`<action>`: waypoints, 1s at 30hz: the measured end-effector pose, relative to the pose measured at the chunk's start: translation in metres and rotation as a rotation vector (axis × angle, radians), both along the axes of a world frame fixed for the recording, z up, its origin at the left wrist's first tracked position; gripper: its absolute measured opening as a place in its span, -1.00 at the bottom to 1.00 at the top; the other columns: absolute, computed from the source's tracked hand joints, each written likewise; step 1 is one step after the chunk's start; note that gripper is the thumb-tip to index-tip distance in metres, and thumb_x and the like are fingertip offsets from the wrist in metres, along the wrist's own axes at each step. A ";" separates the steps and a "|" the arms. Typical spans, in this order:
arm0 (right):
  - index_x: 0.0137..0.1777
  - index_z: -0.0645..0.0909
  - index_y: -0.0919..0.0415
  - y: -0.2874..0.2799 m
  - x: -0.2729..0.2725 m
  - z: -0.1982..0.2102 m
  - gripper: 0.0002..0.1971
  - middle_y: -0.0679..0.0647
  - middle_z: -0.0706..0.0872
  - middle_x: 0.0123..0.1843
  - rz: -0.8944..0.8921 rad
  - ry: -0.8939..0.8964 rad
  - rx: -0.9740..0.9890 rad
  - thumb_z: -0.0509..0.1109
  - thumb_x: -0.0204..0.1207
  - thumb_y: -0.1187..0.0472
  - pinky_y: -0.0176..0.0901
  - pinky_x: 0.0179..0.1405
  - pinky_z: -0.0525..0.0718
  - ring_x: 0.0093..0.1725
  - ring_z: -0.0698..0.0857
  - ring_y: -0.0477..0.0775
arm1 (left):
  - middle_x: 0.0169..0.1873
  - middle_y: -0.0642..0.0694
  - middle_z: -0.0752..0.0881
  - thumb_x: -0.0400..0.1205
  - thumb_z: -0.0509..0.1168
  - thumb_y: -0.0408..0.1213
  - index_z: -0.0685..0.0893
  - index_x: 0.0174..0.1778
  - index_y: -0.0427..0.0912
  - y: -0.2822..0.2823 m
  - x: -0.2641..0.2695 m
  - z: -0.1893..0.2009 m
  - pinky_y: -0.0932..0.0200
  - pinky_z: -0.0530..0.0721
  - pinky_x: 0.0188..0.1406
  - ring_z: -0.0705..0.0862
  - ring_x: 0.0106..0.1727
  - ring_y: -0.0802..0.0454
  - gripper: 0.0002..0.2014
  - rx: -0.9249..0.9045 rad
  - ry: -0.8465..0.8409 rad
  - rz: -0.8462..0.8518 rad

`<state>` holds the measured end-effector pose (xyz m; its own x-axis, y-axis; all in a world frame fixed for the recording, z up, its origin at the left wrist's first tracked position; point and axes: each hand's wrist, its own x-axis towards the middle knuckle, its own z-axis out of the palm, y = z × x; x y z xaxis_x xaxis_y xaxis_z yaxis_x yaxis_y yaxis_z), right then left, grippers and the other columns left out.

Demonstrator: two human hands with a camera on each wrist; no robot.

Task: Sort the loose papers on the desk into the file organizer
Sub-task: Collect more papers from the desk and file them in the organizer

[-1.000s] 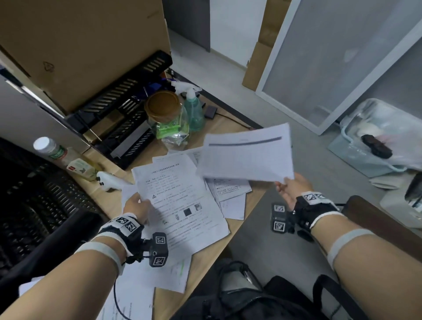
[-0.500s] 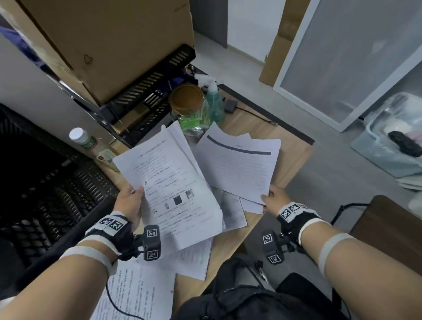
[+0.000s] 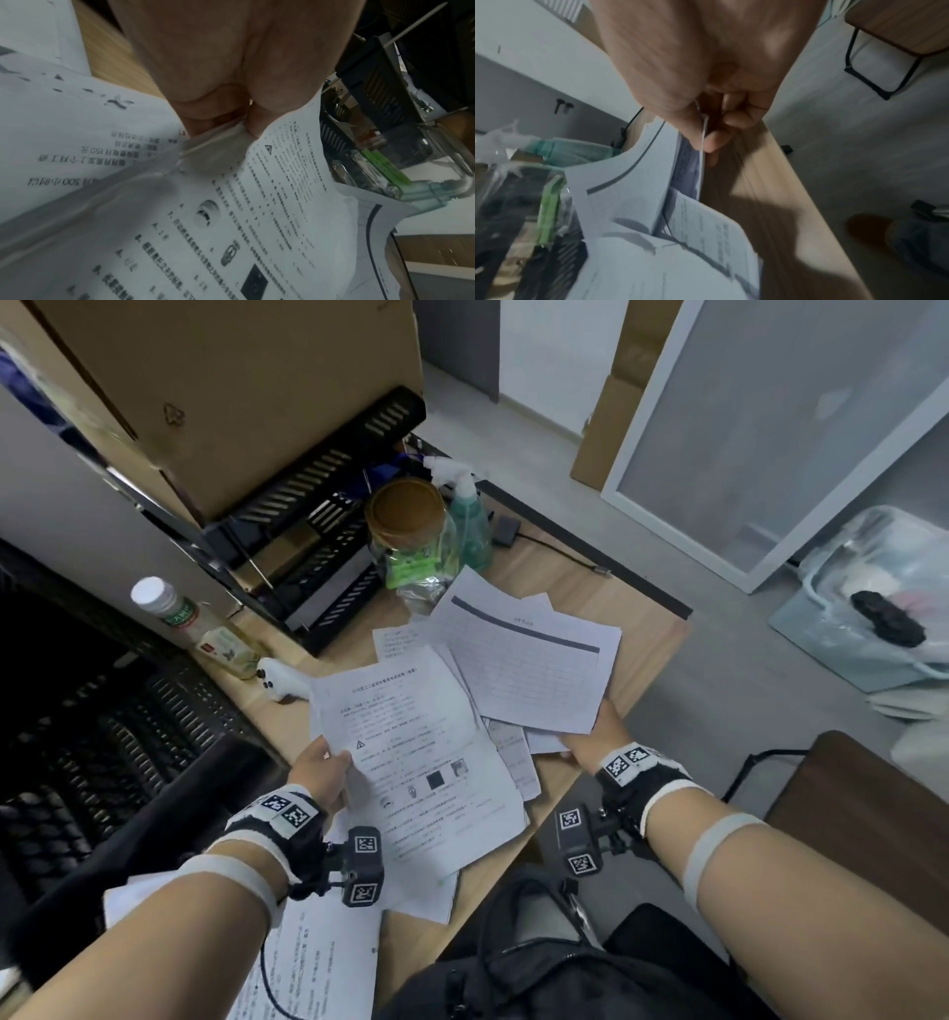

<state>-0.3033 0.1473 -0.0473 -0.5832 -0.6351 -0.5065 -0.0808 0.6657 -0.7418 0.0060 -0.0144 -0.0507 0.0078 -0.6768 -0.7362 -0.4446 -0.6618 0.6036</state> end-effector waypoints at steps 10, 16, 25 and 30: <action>0.62 0.31 -0.13 0.038 -0.083 0.073 -0.44 -0.04 0.49 0.58 -0.082 0.346 -0.035 0.19 0.68 0.32 -0.02 0.51 0.43 0.54 0.49 0.14 | 0.04 -0.23 0.87 0.48 0.24 -0.27 0.77 -0.16 0.22 -0.035 -0.005 -0.069 -0.52 0.76 0.08 0.83 0.03 -0.42 -0.73 -0.040 -0.006 -0.063; 0.47 0.49 0.09 0.057 -0.113 0.078 -0.55 0.08 0.65 0.36 -0.294 0.302 0.015 0.24 0.56 0.22 0.15 0.29 0.65 0.32 0.65 0.22 | 0.06 -0.18 0.86 0.54 0.22 -0.36 0.77 -0.15 0.14 -0.024 -0.035 -0.052 -0.42 0.75 0.20 0.81 0.10 -0.36 -0.70 -0.032 0.069 -0.135; -0.09 0.60 0.08 0.039 -0.070 0.028 -0.77 0.17 0.71 0.10 -0.270 -0.003 0.256 0.37 0.46 0.46 -0.03 -0.17 0.84 0.08 0.73 0.23 | 0.11 -0.16 0.85 0.61 0.23 -0.33 0.75 -0.14 0.23 -0.015 -0.020 -0.024 -0.33 0.75 0.26 0.81 0.13 -0.30 -0.69 -0.051 0.054 -0.071; 0.45 0.47 0.19 0.011 -0.043 0.023 -0.50 0.30 0.60 0.41 -0.345 -0.293 -0.144 0.18 0.59 0.59 0.19 0.13 0.76 0.32 0.64 0.40 | 0.12 -0.18 0.85 0.69 0.21 -0.39 0.76 -0.01 0.12 -0.014 -0.006 -0.006 -0.29 0.72 0.32 0.80 0.16 -0.29 -0.69 -0.067 0.076 0.002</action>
<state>-0.3463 0.1579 -0.0239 -0.6181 -0.5057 -0.6018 0.3530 0.5055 -0.7873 -0.0004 -0.0286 -0.0567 -0.0451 -0.7245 -0.6878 -0.3948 -0.6195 0.6785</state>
